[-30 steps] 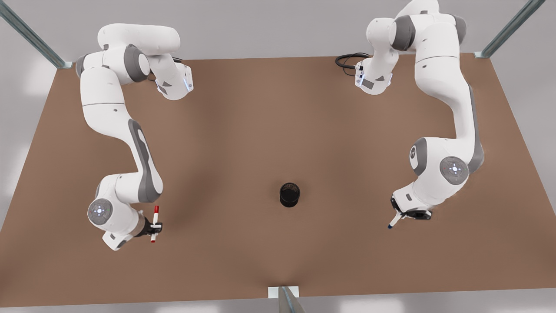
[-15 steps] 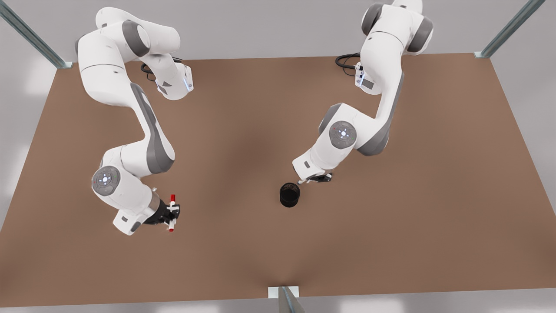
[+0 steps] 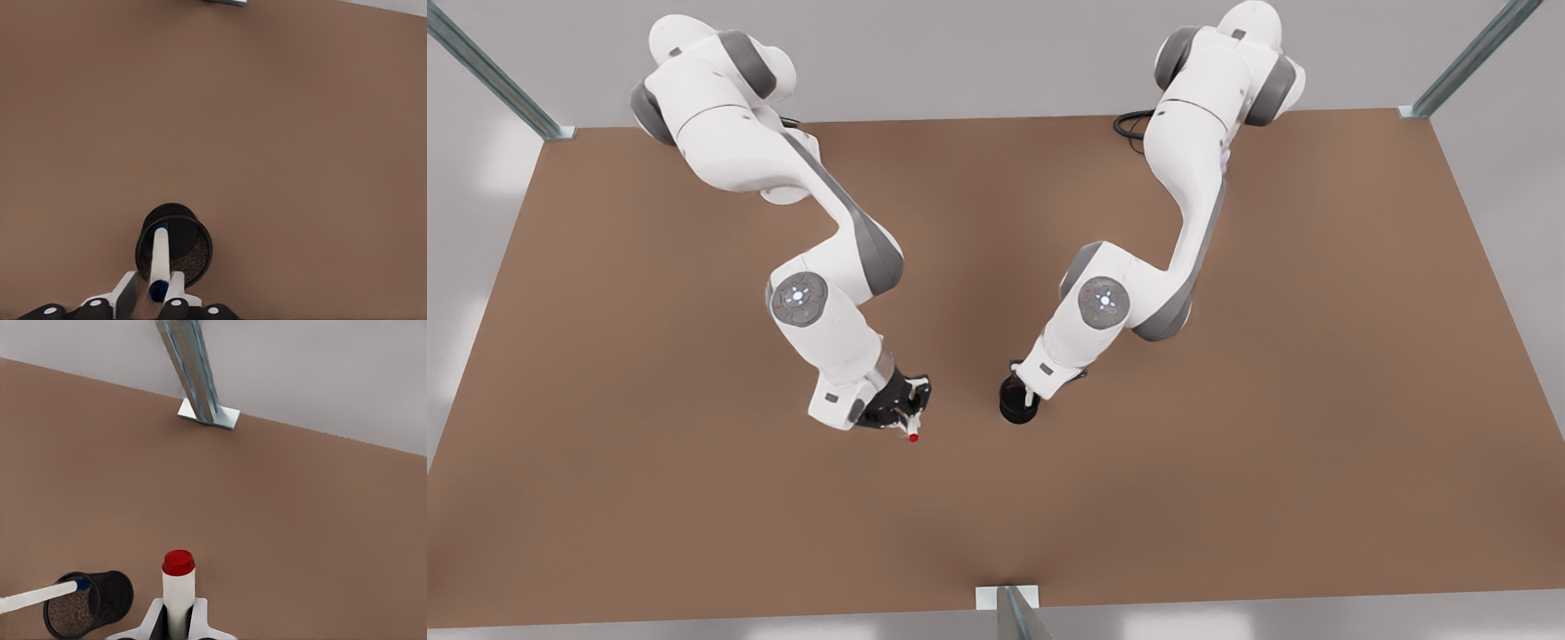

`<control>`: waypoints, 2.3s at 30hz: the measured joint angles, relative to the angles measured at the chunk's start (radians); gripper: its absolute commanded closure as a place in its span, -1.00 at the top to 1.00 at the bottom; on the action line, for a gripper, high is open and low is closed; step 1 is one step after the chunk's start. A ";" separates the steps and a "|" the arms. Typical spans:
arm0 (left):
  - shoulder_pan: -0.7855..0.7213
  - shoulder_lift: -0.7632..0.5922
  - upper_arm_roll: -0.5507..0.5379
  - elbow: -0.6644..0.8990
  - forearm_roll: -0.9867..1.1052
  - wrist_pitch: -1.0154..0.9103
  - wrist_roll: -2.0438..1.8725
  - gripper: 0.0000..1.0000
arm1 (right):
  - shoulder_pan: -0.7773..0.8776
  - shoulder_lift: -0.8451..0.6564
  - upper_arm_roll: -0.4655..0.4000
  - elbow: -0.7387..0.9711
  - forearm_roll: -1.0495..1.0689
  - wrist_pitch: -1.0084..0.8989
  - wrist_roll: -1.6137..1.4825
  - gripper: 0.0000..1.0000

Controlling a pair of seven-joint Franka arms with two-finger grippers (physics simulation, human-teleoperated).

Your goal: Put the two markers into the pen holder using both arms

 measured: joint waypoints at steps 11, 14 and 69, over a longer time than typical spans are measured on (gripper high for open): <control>0.360 -0.174 0.026 0.005 0.116 -0.193 0.082 1.00 | 0.130 0.065 0.049 0.000 -0.003 0.348 0.089 -0.39; 0.451 -0.315 0.015 0.001 0.169 -0.310 0.156 1.00 | 0.167 0.069 0.048 -0.044 -0.034 0.496 0.107 -0.39; 0.420 -0.299 -0.012 0.003 0.222 -0.535 0.547 1.00 | -0.198 -0.387 -0.303 -0.257 -0.023 -0.186 0.125 1.00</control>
